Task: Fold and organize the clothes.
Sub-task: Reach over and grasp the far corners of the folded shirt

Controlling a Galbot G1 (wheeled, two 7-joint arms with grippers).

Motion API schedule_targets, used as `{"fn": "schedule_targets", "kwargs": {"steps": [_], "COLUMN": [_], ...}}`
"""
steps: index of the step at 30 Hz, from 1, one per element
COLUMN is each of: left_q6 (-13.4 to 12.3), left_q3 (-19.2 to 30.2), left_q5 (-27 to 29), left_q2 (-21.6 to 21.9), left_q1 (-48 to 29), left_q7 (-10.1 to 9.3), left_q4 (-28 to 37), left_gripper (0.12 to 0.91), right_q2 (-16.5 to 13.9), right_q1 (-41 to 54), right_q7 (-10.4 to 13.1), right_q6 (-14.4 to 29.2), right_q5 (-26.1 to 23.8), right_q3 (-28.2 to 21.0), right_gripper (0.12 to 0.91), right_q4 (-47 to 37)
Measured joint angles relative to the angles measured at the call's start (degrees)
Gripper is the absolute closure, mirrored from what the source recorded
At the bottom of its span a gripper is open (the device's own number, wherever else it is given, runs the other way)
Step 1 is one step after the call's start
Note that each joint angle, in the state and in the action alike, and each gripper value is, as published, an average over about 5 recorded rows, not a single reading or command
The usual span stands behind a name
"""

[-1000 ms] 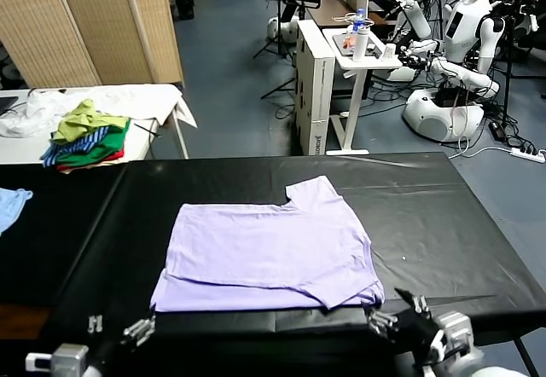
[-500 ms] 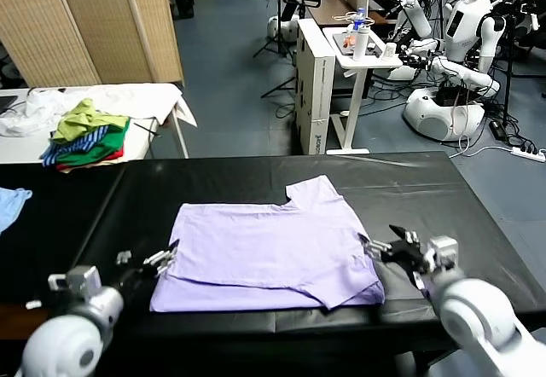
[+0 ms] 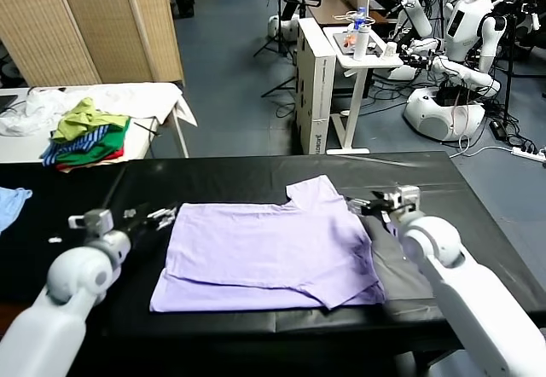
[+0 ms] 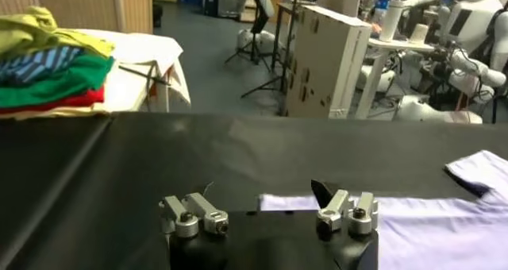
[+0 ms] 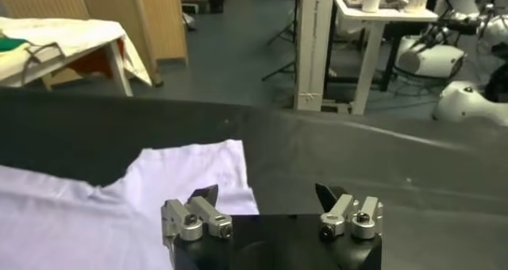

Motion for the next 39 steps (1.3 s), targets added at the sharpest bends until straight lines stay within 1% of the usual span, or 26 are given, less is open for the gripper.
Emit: {"fn": "schedule_targets", "kwargs": {"steps": [7, 11, 15, 17, 22, 28, 29, 32, 35, 36, 39], "left_q6": [-0.06, -0.15, -0.04, 0.0, -0.06, -0.11, -0.09, 0.0, 0.06, 0.08, 0.13], "left_q3": [3.4, 4.45, 4.74, 4.83, 4.97, 4.98, 4.98, 4.97, 5.05, 5.08, 5.11], "left_q5": [1.2, 1.55, 1.46, 1.42, 1.5, 1.6, 1.59, 1.54, 1.5, 1.5, 1.51], "left_q2": [-1.2, -2.14, -2.49, -2.52, -2.71, -2.7, -2.67, -2.55, -2.5, -2.51, -2.56], "left_q1": [-4.52, -6.22, -6.33, -6.07, -5.72, -5.41, -5.29, -4.79, -4.48, -4.44, -4.23], "left_q7": [1.19, 1.34, 1.47, 1.55, 1.64, 1.96, 2.0, 2.22, 2.4, 2.41, 2.46], "left_q4": [6.02, 8.85, 9.68, 9.64, 9.76, 9.9, 9.82, 9.29, 8.86, 8.8, 8.61], "left_gripper": [0.123, 0.123, 0.123, 0.123, 0.123, 0.134, 0.152, 0.244, 0.395, 0.466, 0.64], "right_q2": [2.58, 3.14, 3.56, 3.78, 4.43, 4.97, 5.02, 5.17, 5.27, 5.29, 5.3], "right_q1": [3.35, 3.64, 3.76, 3.86, 4.12, 4.09, 4.07, 4.04, 3.97, 3.94, 3.88], "right_q7": [-0.44, -0.69, -1.08, -1.27, -1.43, -1.42, -1.42, -1.43, -1.46, -1.48, -1.61], "right_q6": [-0.45, -0.38, -0.2, -0.15, -0.08, -0.03, -0.02, -0.02, -0.01, 0.0, 0.03], "right_q5": [-1.61, -2.29, -2.94, -3.16, -3.54, -3.84, -3.85, -3.88, -3.97, -4.01, -4.09], "right_q3": [-2.59, -3.11, -3.31, -3.43, -3.65, -3.65, -3.64, -3.62, -3.6, -3.58, -3.52], "right_gripper": [0.118, 0.118, 0.119, 0.136, 0.231, 0.266, 0.271, 0.29, 0.308, 0.314, 0.329], "right_q4": [-5.74, -7.15, -8.22, -8.64, -9.45, -9.77, -9.78, -9.83, -9.91, -9.94, -10.08]}}
